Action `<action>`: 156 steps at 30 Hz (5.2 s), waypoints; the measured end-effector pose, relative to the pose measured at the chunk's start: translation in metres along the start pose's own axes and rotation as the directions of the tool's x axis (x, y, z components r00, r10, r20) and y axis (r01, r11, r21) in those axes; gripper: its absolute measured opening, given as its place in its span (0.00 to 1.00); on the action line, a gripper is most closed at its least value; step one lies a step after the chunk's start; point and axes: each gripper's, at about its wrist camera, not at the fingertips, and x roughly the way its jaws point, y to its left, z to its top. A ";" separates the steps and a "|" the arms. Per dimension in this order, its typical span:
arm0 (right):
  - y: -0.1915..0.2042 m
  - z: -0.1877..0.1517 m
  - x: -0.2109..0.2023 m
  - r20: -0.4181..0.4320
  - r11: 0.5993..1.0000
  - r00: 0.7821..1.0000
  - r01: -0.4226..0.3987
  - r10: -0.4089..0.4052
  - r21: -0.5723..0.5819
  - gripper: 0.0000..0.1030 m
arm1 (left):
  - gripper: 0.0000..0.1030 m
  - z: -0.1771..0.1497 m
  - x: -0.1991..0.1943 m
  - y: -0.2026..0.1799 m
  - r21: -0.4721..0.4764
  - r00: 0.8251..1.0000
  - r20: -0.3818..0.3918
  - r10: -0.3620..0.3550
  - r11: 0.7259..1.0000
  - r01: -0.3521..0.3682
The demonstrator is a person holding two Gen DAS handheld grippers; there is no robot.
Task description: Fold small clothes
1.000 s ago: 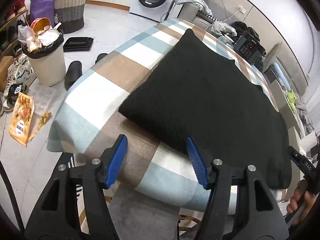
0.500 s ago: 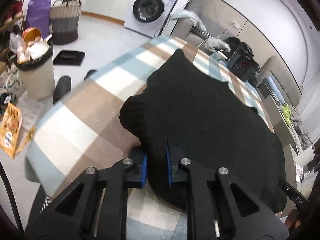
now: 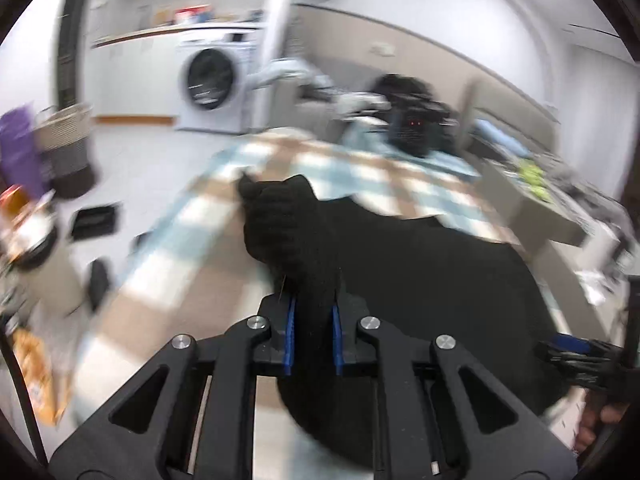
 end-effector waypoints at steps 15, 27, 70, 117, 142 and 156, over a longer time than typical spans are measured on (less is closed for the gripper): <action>-0.043 -0.006 -0.015 0.004 0.990 0.998 0.060 -0.061 0.125 0.74 | 0.24 -0.078 0.065 -0.141 0.149 0.857 -0.400 -0.326 0.899 0.412; -0.017 0.000 -0.008 0.013 0.974 0.984 -0.176 0.176 0.143 0.74 | 0.64 -0.058 0.006 -0.083 0.050 0.903 -0.242 -0.356 0.924 0.378; 0.009 -0.004 0.009 -0.090 0.839 0.835 -0.533 0.543 0.114 0.12 | 0.64 -0.034 0.019 0.047 -0.054 0.935 -0.260 -0.240 0.971 0.234; -0.006 0.089 0.102 -0.070 0.886 0.905 -0.391 0.419 0.250 0.33 | 0.64 -0.052 0.067 -0.024 0.027 0.906 -0.355 -0.231 0.966 0.257; -0.016 0.091 0.105 -0.101 0.905 0.909 -0.383 0.405 0.184 0.50 | 0.64 -0.052 0.072 -0.015 -0.003 0.905 -0.356 -0.231 0.969 0.246; 0.021 0.100 0.056 0.074 0.915 0.912 -0.403 0.403 -0.003 0.10 | 0.64 -0.040 0.051 -0.009 -0.003 0.930 -0.303 -0.206 0.977 0.215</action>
